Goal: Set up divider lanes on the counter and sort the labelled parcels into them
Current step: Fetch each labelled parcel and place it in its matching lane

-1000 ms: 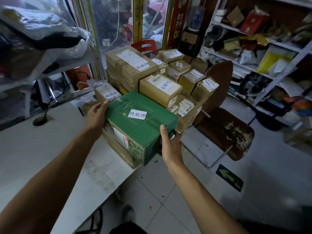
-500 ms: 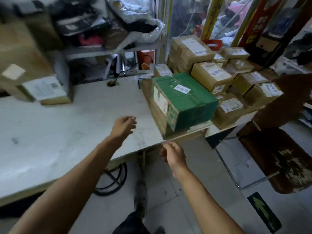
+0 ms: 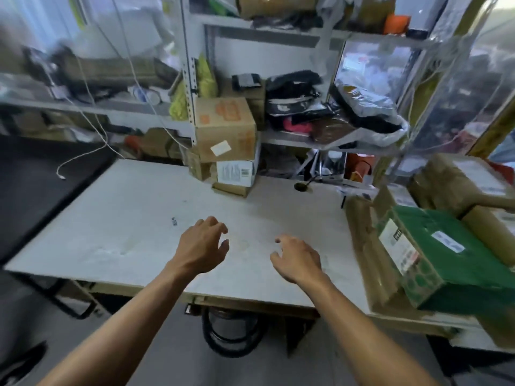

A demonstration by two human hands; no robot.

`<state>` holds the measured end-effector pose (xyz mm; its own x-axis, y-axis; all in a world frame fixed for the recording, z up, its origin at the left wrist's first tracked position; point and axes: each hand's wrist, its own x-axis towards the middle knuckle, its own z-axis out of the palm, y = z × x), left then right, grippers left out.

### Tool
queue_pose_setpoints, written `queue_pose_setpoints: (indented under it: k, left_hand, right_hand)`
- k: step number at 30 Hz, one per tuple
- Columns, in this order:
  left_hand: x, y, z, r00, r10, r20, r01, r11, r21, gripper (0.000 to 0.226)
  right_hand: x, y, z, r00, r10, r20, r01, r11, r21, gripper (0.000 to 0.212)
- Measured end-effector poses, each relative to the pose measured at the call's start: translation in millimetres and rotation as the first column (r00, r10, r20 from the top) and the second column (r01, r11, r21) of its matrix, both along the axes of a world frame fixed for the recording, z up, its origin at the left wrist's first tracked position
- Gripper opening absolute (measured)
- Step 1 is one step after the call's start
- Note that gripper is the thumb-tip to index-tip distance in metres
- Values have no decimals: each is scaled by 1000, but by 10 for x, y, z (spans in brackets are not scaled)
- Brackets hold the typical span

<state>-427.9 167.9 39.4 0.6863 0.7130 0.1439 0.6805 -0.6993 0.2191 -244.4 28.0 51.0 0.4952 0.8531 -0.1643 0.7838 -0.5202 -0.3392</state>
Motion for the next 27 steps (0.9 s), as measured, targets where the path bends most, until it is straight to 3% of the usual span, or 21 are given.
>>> queue_pose_setpoints:
  k: [5,10,16,19,21,24,27]
  left_hand:
    - [-143,822,208,999,33,41,-37,995,90,37]
    - [-133,1494,371,995,90,51,-95,990,107,36]
    - [82,2175,489,975,175,138,-172,984,-39,35]
    - [286,2440,519,908,287,304,-220,946,-237,33]
    - [443,2596,528,806,411,426,-194,863,-466,36]
    - [708,2786,605,630,627,459,-17,602,-798,51]
    - [955,2936,652,587,706,396,92,428,-899,58]
  right_hand:
    - [1,727,171,993,8,116,-5,1000,-19,47]
    - [180,1286,257,991,-22,131,23,1000,-11,46]
    - [792,2091,317,997,-74,22,72,995,62,43]
    - [1057,2540,438,990,-78,-119,98,980,173,42]
    - [1202,2808,519,957,-76,-278,158,945,287,40]
    - [1394,3161,603,822,-13,-569,289,871,398,45]
    - [1549,3493,602,617,116,-779,320,867,383,57]
